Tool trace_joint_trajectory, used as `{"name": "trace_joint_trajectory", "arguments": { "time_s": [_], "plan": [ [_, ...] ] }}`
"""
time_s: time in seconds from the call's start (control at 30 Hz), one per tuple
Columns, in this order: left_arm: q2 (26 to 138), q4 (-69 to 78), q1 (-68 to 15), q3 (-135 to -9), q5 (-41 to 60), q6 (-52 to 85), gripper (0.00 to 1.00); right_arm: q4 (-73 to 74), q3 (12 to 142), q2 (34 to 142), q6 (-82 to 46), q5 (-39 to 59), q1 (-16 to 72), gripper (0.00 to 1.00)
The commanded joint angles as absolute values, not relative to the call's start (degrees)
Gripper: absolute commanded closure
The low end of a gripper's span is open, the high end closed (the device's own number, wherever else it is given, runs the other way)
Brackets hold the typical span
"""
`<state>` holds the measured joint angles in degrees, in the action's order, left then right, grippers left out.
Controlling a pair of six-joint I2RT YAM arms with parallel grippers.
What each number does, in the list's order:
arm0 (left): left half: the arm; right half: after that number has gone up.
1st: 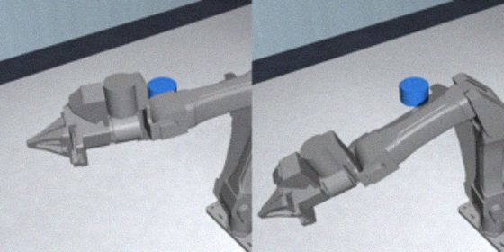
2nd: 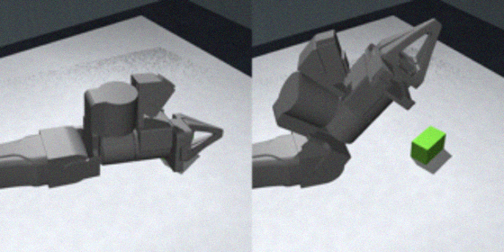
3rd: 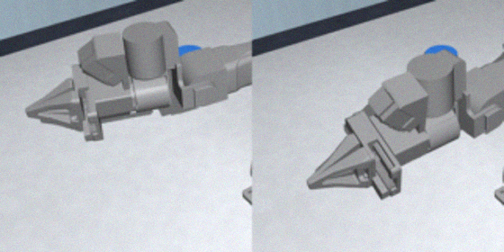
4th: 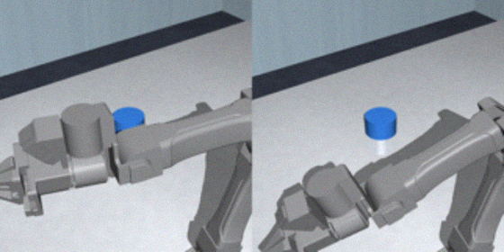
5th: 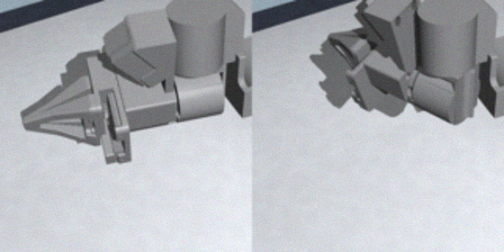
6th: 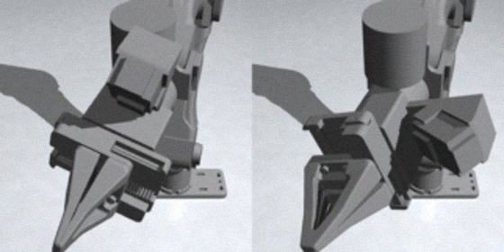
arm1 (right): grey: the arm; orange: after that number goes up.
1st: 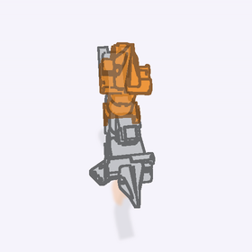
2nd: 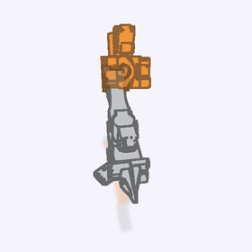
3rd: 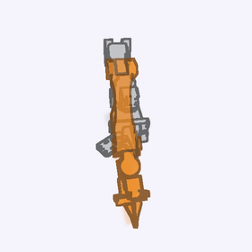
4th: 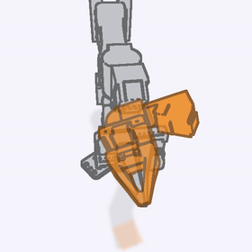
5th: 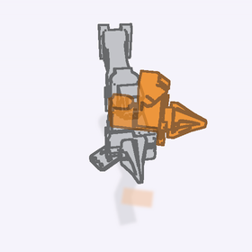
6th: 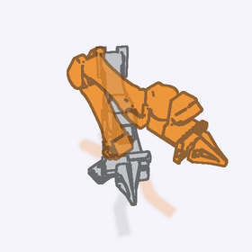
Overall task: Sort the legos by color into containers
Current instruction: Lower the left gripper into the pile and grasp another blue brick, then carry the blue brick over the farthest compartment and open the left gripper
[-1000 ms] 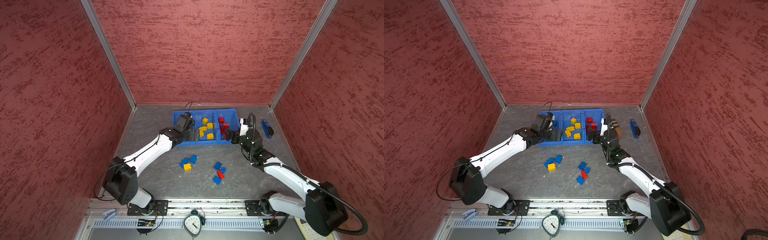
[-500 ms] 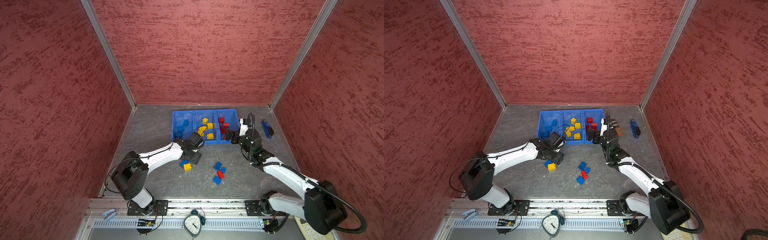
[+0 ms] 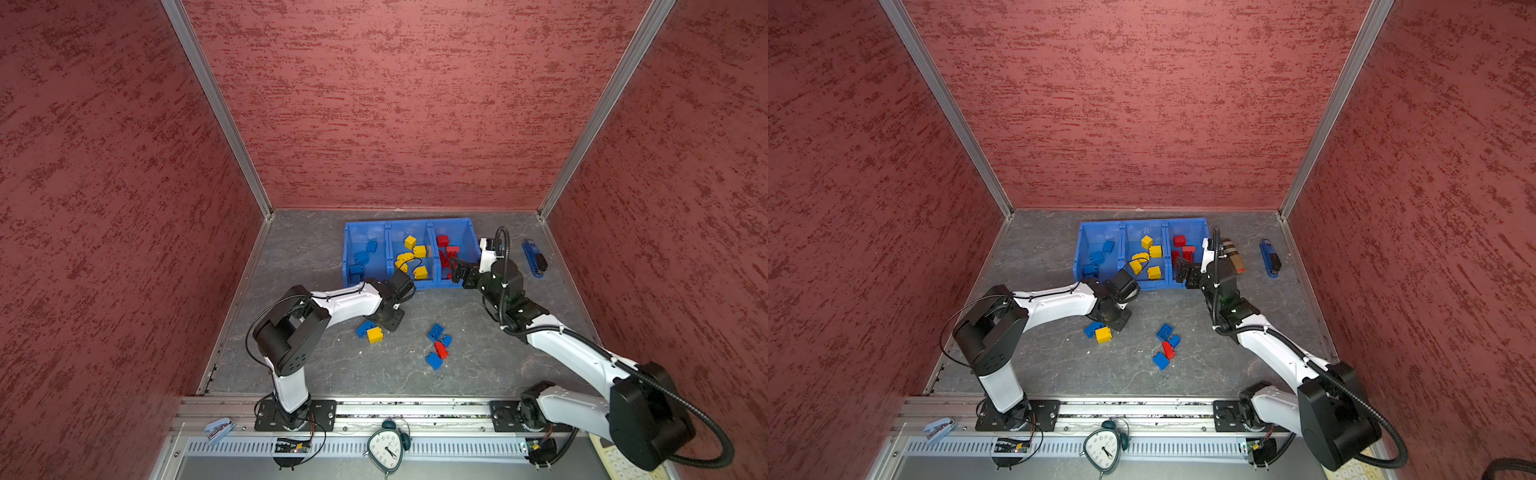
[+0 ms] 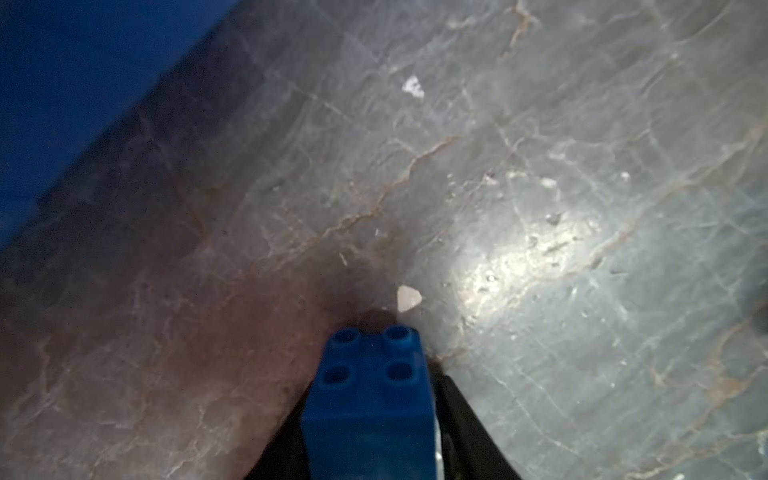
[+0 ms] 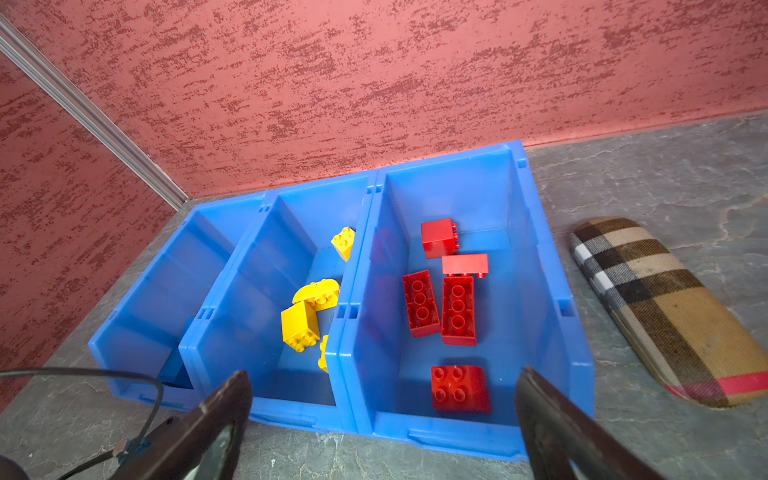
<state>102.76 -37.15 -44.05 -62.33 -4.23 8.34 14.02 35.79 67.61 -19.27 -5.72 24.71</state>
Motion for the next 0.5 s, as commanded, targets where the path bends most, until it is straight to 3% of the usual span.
{"name": "trace_joint_trajectory", "arguments": {
  "time_s": [0.0, 0.23, 0.47],
  "plan": [
    [103.71, -35.80, -44.30, -62.45, -6.30, 9.26, 0.68, 14.33, 34.97, 66.61, -19.16, -6.99, 25.05, 0.01],
    [92.10, -33.65, -43.83, -59.18, -12.32, 10.79, 0.83, 16.79, 34.31, 66.30, -20.21, -6.78, 25.04, 0.01],
    [80.23, -27.84, -38.53, -60.01, -15.84, 10.55, 0.84, 19.24, 34.19, 65.56, -20.27, -7.33, 25.05, 0.01]
  ]
}}
